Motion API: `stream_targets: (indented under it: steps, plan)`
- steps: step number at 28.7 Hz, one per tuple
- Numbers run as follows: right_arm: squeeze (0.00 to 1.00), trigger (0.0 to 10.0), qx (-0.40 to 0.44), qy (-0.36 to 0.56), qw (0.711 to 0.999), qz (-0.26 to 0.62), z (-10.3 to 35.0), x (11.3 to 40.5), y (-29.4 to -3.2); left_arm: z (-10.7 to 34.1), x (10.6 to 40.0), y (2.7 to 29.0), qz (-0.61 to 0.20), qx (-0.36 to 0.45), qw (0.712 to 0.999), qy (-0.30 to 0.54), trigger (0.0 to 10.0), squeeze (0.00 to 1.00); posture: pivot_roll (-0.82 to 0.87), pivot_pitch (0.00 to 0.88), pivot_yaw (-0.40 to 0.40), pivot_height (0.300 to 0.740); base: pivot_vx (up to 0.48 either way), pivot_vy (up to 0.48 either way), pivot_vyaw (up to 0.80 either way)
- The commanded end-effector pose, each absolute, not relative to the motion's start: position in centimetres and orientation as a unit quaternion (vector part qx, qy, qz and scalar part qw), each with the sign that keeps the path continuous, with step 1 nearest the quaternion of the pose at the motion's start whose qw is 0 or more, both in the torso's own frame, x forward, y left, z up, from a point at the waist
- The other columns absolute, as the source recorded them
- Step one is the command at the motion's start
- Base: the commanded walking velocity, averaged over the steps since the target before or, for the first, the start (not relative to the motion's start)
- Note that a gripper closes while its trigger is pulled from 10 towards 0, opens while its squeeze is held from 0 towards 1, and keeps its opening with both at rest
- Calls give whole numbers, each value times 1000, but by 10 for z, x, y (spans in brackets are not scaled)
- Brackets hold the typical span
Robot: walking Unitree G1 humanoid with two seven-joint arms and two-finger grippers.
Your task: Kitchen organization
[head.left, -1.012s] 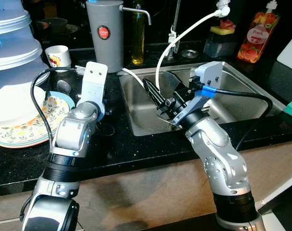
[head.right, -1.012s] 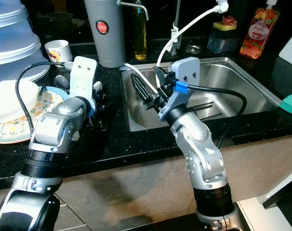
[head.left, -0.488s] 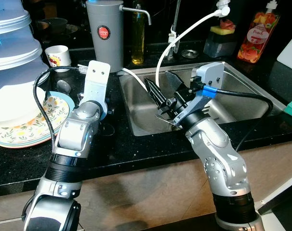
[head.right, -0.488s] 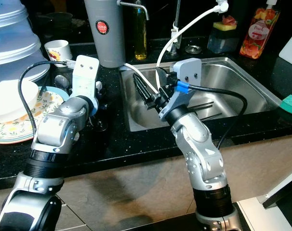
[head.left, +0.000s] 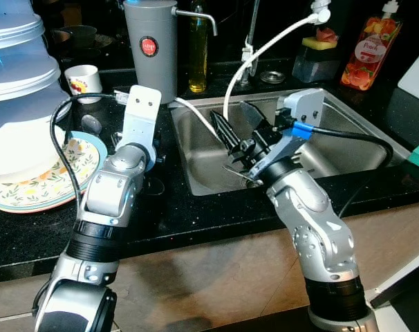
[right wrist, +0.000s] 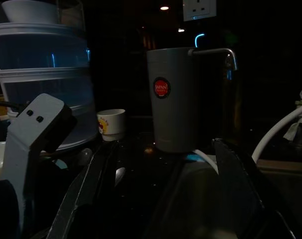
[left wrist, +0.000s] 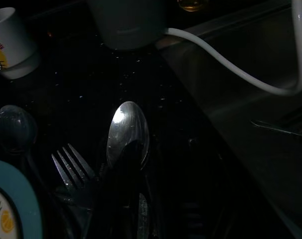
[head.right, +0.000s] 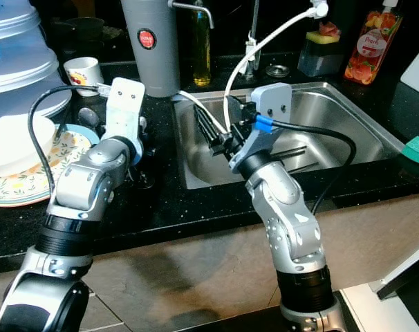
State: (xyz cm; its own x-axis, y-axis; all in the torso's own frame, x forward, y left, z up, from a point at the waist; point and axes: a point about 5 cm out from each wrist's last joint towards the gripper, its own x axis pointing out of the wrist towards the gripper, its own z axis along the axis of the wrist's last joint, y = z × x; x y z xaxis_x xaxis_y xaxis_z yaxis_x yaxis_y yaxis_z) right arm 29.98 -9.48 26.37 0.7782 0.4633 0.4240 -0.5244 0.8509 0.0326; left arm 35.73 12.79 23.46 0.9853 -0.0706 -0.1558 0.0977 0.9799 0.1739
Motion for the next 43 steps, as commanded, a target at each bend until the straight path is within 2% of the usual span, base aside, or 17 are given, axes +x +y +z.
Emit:
stream_targets:
  steps: [1,23,36,40,43]
  plan:
    - [0,10000,74,-212,941,254,267,299,-99,233,359,123,-46,94,992,77,10000,0,33,0,6,740,0,0,0]
    - [0,10000,73,-211,944,244,268,301,-101,230,357,117,-66,105,989,80,10000,0,6,0,2,740,0,0,0]
    - [0,10000,69,-208,946,241,267,300,-104,234,342,90,-151,156,975,56,10000,0,0,0,-5,740,0,0,0]
    - [0,10000,69,-207,946,241,267,300,-104,227,343,95,-123,151,977,84,10000,0,0,0,-5,740,0,0,0]
    - [0,10000,70,-205,946,240,266,299,-105,221,342,102,-118,194,969,97,10000,0,5,0,-6,740,0,0,0]
